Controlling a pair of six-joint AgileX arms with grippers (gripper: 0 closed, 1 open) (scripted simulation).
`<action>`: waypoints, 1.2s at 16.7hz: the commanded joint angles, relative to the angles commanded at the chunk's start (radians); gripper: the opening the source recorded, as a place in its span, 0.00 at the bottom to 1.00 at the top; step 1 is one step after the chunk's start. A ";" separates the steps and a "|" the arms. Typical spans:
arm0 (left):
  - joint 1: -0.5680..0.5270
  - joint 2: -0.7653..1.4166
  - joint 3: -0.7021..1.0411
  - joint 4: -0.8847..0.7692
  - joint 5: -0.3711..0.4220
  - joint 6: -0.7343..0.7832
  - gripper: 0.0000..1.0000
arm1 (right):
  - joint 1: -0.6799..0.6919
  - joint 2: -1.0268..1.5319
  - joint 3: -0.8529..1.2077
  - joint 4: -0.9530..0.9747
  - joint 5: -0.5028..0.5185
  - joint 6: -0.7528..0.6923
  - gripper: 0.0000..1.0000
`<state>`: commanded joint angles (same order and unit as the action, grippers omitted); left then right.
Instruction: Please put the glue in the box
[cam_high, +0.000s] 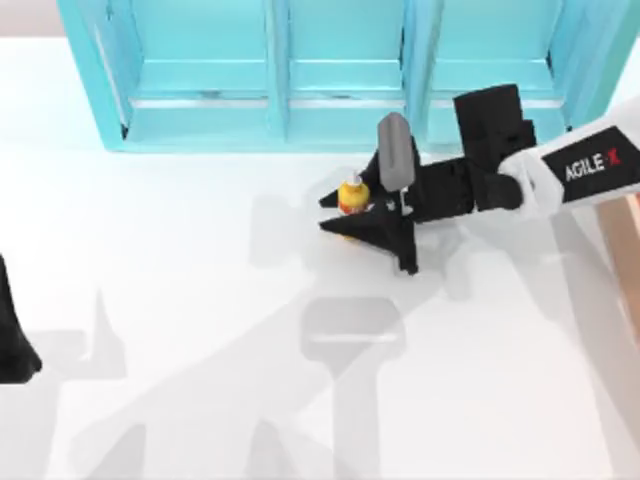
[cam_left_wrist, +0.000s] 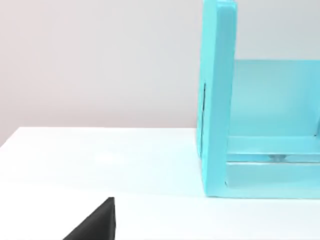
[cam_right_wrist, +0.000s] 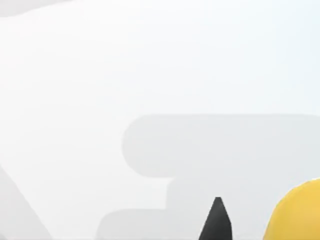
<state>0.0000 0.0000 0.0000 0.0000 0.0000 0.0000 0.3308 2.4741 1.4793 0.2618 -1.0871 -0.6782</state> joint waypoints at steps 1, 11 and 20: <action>0.000 0.000 0.000 0.000 0.000 0.000 1.00 | -0.003 -0.013 0.003 -0.009 0.002 0.000 0.00; 0.000 0.000 0.000 0.000 0.000 0.000 1.00 | 0.001 -0.220 0.057 -0.279 -0.004 0.000 0.00; 0.000 0.000 0.000 0.000 0.000 0.000 1.00 | -0.124 -0.265 -0.001 -0.410 -0.055 -0.084 0.00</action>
<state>0.0000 0.0000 0.0000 0.0000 0.0000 0.0000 0.2071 2.2087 1.4786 -0.1486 -1.1418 -0.7626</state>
